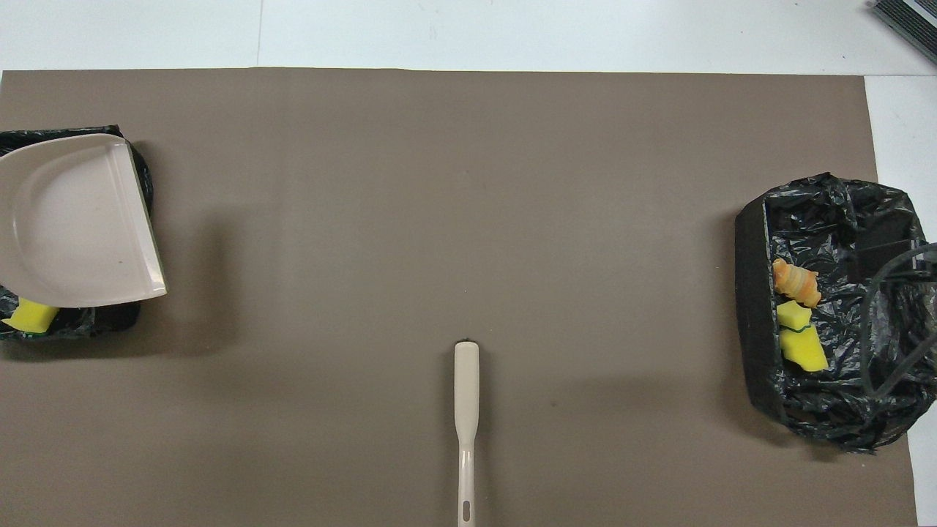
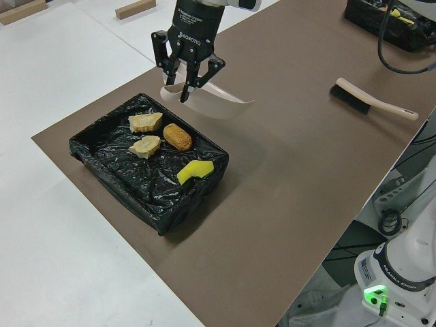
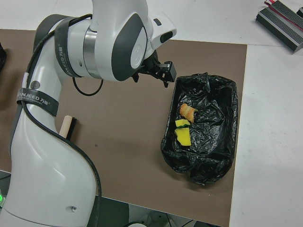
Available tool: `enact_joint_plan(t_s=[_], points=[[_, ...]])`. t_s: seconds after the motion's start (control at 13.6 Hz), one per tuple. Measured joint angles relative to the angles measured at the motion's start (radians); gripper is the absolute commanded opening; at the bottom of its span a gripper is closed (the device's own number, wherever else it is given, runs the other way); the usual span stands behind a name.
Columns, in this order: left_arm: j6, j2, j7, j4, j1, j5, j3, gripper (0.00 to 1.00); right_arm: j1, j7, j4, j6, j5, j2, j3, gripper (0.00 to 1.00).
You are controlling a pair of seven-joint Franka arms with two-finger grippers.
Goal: Sweep and dump trash in bin
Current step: 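Carry the emptied dustpan back toward the mat center with the left gripper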
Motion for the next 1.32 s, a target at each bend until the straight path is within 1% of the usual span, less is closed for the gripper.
enact_joint_plan(t_s=[0.07,0.29,0.44,0.59,0.88,1.1,1.18,1.32], points=[[-0.013,0.002,-0.092,-0.012,-0.022,-0.020,-0.002,0.00,0.000,0.000,0.000,0.000,0.003,0.000,0.006,1.00],[-0.018,0.011,-0.463,-0.053,-0.126,-0.084,-0.010,0.00,0.001,0.000,0.000,0.000,0.004,0.000,0.027,1.00],[-0.016,0.015,-0.692,-0.065,-0.182,-0.141,-0.013,0.00,0.000,0.000,0.000,0.000,0.004,0.000,0.028,1.00],[0.008,0.018,-0.824,-0.074,-0.238,-0.178,-0.015,0.00,0.000,0.000,0.000,0.000,0.004,-0.001,0.027,1.00],[0.076,0.044,-1.125,-0.086,-0.379,-0.200,-0.017,0.00,0.000,0.000,0.000,0.000,0.004,-0.001,0.027,1.00],[0.128,0.087,-1.294,-0.088,-0.469,-0.263,-0.018,0.00,0.000,0.000,0.000,0.000,0.004,-0.001,0.027,1.00],[0.151,0.106,-1.385,-0.089,-0.508,-0.275,-0.018,0.00,0.000,0.000,0.000,0.000,0.004,-0.001,0.027,1.00],[0.229,0.154,-1.543,-0.090,-0.586,-0.321,-0.019,0.00,0.000,0.000,0.000,0.000,0.004,-0.001,0.027,1.00]])
